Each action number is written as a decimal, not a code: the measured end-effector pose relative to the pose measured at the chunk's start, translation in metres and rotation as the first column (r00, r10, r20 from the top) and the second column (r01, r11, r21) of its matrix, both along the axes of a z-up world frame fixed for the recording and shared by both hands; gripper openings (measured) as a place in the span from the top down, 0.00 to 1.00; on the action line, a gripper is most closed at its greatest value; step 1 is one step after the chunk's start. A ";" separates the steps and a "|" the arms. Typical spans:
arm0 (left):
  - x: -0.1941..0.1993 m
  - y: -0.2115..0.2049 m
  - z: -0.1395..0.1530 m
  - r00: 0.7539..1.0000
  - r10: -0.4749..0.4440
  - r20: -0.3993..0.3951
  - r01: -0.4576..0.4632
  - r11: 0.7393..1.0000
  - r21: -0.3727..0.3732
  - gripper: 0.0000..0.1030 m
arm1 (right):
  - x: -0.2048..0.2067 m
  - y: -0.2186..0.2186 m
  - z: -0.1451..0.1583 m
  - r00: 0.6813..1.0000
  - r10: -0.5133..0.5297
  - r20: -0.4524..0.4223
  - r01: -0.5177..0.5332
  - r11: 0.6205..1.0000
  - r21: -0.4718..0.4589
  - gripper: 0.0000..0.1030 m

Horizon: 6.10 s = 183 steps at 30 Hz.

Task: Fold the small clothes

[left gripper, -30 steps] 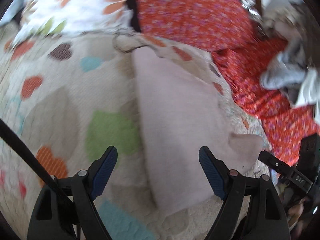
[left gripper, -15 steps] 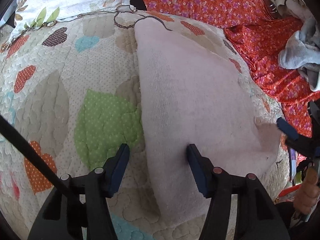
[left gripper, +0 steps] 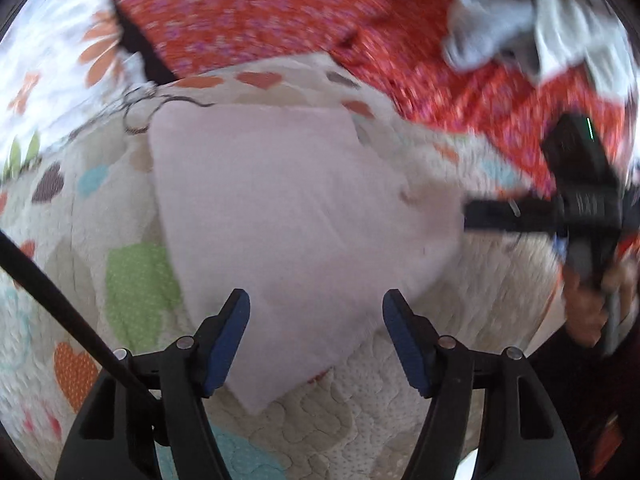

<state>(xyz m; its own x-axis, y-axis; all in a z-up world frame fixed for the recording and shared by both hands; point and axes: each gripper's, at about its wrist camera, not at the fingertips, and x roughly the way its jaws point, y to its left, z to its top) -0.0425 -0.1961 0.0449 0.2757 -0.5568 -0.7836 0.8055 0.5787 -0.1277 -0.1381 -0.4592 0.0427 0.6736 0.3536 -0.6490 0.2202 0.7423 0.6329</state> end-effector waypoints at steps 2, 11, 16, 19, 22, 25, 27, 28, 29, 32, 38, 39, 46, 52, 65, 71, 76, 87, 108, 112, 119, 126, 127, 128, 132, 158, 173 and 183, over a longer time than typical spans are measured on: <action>-0.009 -0.009 -0.007 0.998 -0.038 0.041 0.037 0.998 0.044 0.34 | 0.012 0.006 -0.006 1.000 -0.006 -0.028 0.007 1.000 0.012 0.76; -0.007 -0.031 -0.026 0.992 -0.004 0.129 -0.020 0.984 0.180 0.79 | 0.040 0.014 0.023 0.994 -0.037 0.103 0.022 0.989 0.146 0.91; 0.020 -0.009 -0.006 0.995 0.102 -0.006 -0.102 0.994 0.033 0.87 | 0.036 0.018 0.035 0.992 -0.021 0.127 0.011 0.997 0.083 0.82; 0.025 -0.004 -0.001 0.993 0.108 -0.052 -0.108 0.994 0.001 0.87 | 0.021 0.014 0.041 0.991 0.003 0.135 -0.006 1.000 0.021 0.48; 0.030 -0.004 -0.004 0.989 0.118 -0.089 -0.119 0.993 -0.003 0.87 | 0.006 0.017 0.038 0.994 0.053 0.092 -0.045 0.996 -0.080 0.47; 0.035 -0.002 -0.005 0.983 0.134 -0.122 -0.136 0.991 -0.011 0.87 | 0.001 0.026 0.023 0.995 0.094 0.037 -0.088 0.987 -0.135 0.47; 0.039 0.000 -0.005 0.978 0.148 -0.147 -0.153 0.988 -0.023 0.87 | 0.006 0.036 0.012 0.991 0.133 -0.018 -0.134 0.976 -0.173 0.47; 0.041 0.002 -0.005 0.975 0.155 -0.161 -0.162 0.986 -0.030 0.87 | 0.008 0.041 0.009 0.990 0.140 -0.026 -0.142 0.972 -0.187 0.47; 0.042 0.003 -0.006 0.973 0.158 -0.170 -0.167 0.985 -0.035 0.87 | 0.012 0.045 0.008 0.989 0.144 -0.024 -0.146 0.969 -0.200 0.47; 0.042 0.004 -0.006 0.970 0.161 -0.182 -0.171 0.984 -0.044 0.87 | 0.025 0.057 0.011 0.991 0.133 0.013 -0.125 0.956 -0.264 0.47; 0.034 0.012 0.001 0.978 0.133 -0.158 -0.143 0.988 -0.050 0.87 | 0.044 0.067 0.007 0.990 0.144 0.007 -0.139 0.969 -0.204 0.94; 0.032 0.014 0.004 0.980 0.123 -0.155 -0.133 0.990 -0.055 0.87 | 0.037 0.064 0.010 0.988 0.151 0.012 -0.145 0.969 -0.198 0.94; 0.030 0.049 0.020 0.980 0.133 -0.146 -0.147 0.985 -0.092 0.79 | -0.009 0.063 -0.003 0.971 0.220 -0.089 -0.236 0.937 -0.258 0.99; 0.050 0.077 0.015 0.955 0.246 -0.165 -0.263 0.960 -0.092 0.66 | -0.026 0.032 0.014 0.998 0.065 0.009 -0.060 0.959 -0.278 0.83; 0.066 0.086 -0.001 0.911 0.331 -0.245 -0.361 0.928 -0.089 0.48 | 0.018 0.067 -0.019 0.967 0.147 -0.208 -0.201 0.942 -0.268 0.98; 0.079 0.083 -0.010 0.882 0.348 -0.317 -0.399 0.910 -0.111 0.27 | -0.004 0.031 0.022 0.999 0.045 -0.020 -0.048 0.973 -0.225 0.78; 0.101 0.061 -0.033 0.846 0.320 -0.426 -0.402 0.908 -0.117 0.22 | 0.037 -0.012 0.015 0.994 -0.106 -0.035 0.100 0.984 -0.147 0.23; 0.122 0.018 -0.033 0.878 0.290 -0.380 -0.353 0.929 -0.107 0.70 | 0.159 0.011 -0.021 0.992 -0.066 -0.109 0.054 0.993 -0.108 0.67; 0.121 0.097 0.002 0.823 0.455 -0.340 -0.497 0.866 -0.045 0.45 | 0.142 0.051 0.022 0.989 -0.145 0.010 0.144 0.970 -0.198 0.66; 0.103 0.100 0.016 0.855 0.469 -0.221 -0.491 0.870 -0.052 0.41 | 0.129 0.066 0.051 0.987 -0.115 0.114 0.144 0.945 -0.293 0.66; 0.072 0.121 0.033 0.840 0.541 0.048 -0.538 0.841 -0.063 0.38 | 0.133 0.117 0.042 0.993 0.095 0.069 -0.067 0.940 -0.335 0.66; 0.046 0.146 0.056 0.776 0.615 0.144 -0.597 0.788 -0.151 0.31 | 0.141 0.130 0.002 0.989 0.095 -0.116 -0.133 0.913 -0.386 0.69; 0.040 0.150 0.060 0.766 0.622 0.162 -0.600 0.783 -0.166 0.31 | 0.137 0.127 0.002 0.989 0.091 -0.114 -0.129 0.914 -0.384 0.69; 0.035 0.154 0.063 0.759 0.626 0.177 -0.601 0.779 -0.178 0.30 | 0.134 0.127 0.004 0.990 0.087 -0.114 -0.125 0.913 -0.388 0.69; 0.008 0.167 0.068 0.729 0.653 0.206 -0.618 0.757 -0.213 0.27 | 0.115 0.134 0.012 0.988 0.076 -0.132 -0.129 0.878 -0.462 0.68; -0.052 0.150 0.017 0.729 0.683 0.043 -0.682 0.731 -0.027 0.24 | 0.057 0.136 0.036 1.000 0.031 -0.003 -0.029 0.912 -0.409 0.48; -0.020 0.128 -0.043 0.663 0.748 -0.021 -0.744 0.662 0.097 0.18 | 0.080 0.119 -0.012 0.993 0.059 -0.102 -0.094 0.916 -0.390 0.53; -0.015 0.122 -0.052 0.676 0.737 0.016 -0.734 0.672 0.099 0.00 | 0.077 0.109 -0.020 0.991 0.050 -0.121 -0.084 0.950 -0.300 0.52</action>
